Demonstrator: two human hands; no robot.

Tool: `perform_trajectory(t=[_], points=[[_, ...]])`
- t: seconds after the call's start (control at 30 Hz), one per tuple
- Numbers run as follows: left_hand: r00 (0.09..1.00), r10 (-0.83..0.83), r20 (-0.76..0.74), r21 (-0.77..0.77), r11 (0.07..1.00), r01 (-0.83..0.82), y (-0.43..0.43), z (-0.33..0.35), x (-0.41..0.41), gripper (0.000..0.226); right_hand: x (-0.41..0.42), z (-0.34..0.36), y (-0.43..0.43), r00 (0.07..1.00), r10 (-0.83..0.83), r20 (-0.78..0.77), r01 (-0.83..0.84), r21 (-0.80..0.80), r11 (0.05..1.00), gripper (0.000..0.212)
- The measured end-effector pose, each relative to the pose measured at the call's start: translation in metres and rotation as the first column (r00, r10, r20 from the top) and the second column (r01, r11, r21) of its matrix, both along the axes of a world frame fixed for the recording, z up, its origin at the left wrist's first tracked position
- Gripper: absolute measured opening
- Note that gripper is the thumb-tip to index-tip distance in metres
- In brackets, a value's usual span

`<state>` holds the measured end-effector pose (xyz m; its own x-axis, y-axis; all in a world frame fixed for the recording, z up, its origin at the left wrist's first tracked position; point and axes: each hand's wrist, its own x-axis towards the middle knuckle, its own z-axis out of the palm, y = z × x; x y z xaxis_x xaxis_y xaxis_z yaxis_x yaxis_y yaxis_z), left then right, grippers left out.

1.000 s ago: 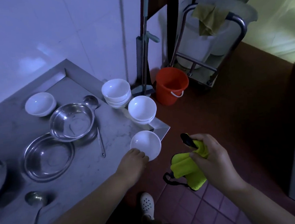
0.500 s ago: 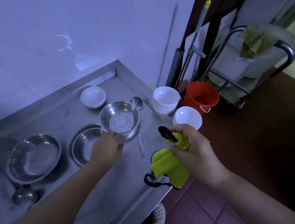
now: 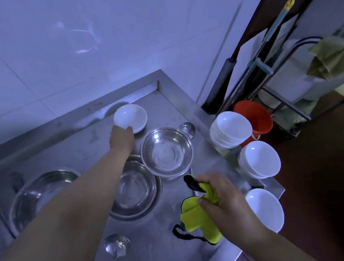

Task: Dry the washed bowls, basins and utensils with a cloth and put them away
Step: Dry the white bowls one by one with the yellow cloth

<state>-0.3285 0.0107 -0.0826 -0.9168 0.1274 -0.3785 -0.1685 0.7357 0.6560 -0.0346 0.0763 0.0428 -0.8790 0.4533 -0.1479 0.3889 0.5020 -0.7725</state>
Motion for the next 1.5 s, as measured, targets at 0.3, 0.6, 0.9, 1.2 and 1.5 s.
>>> perform_trajectory(t=[0.3,0.6,0.9,1.2,1.5], points=[[0.823,0.28,0.494,0.306,0.83,-0.466,0.0,-0.007,-0.032,0.045,-0.011,-0.006,-0.005,0.999,0.031,0.016,-0.032,0.066,0.997,0.047],[0.915,0.184,0.358,0.495,0.794,-0.353,-0.073,0.056,0.028,0.023,-0.027,0.004,-0.017,0.995,0.094,0.025,-0.095,0.072,0.993,0.044],[0.965,-0.046,-0.257,0.419,0.895,0.154,-0.154,0.178,0.14,0.039,-0.055,0.05,-0.047,0.985,0.074,-0.155,-0.069,0.037,0.997,0.04],[0.831,-0.069,-0.552,0.211,0.952,0.219,-0.209,0.246,0.213,0.051,-0.036,0.097,-0.092,0.893,0.206,-0.401,-0.278,-0.131,0.952,0.047],[0.888,0.167,-0.43,0.208,0.975,-0.083,-0.243,0.28,0.273,0.046,-0.025,0.118,-0.115,0.884,0.249,-0.395,-0.309,-0.096,0.946,0.045]])
